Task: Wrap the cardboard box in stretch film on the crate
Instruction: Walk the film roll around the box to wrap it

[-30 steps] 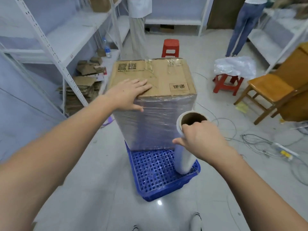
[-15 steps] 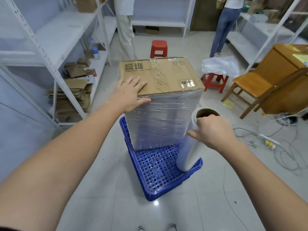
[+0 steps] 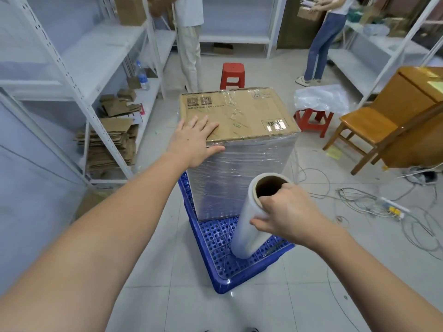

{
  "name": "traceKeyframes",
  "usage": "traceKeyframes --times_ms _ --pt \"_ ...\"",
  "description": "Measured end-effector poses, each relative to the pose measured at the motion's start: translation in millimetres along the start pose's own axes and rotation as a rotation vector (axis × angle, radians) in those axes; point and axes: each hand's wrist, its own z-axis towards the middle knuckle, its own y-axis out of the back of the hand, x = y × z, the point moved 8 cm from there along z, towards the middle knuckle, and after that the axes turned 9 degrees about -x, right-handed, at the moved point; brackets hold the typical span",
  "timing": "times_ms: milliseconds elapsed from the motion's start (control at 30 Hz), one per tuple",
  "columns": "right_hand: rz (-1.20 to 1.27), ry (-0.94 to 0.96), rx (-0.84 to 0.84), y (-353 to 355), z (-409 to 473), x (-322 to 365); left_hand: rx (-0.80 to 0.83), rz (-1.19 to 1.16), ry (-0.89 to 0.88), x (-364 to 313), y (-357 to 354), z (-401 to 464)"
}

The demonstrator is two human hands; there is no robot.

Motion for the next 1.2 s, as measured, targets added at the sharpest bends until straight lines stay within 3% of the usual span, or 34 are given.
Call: traceKeyframes --times_ms 133,267,467,700,867,1100,1200 --pt "0.039 0.142 0.030 -16.7 9.7 33.2 -0.018 -0.014 0.000 -2.2 0.1 -5.3" --pt "0.088 0.169 0.050 -22.5 12.7 38.0 -0.024 -0.010 0.005 -3.2 0.1 -7.5" --pt "0.142 0.068 0.023 -6.5 11.3 49.2 -0.033 -0.005 0.019 -2.5 -0.1 -5.3" --pt "0.016 -0.085 -0.104 10.6 13.0 53.9 -0.041 -0.028 0.028 -6.4 1.1 -11.2" --pt "0.185 -0.159 -0.057 12.1 -0.5 43.8 -0.045 -0.004 0.070 -25.1 7.5 -16.2" --pt "0.120 -0.177 -0.094 -0.6 2.1 48.1 -0.039 -0.016 0.091 -29.1 9.0 -19.8" --pt "0.106 -0.208 -0.037 -1.0 4.4 45.2 -0.035 -0.025 0.092 -27.6 8.7 -19.2"
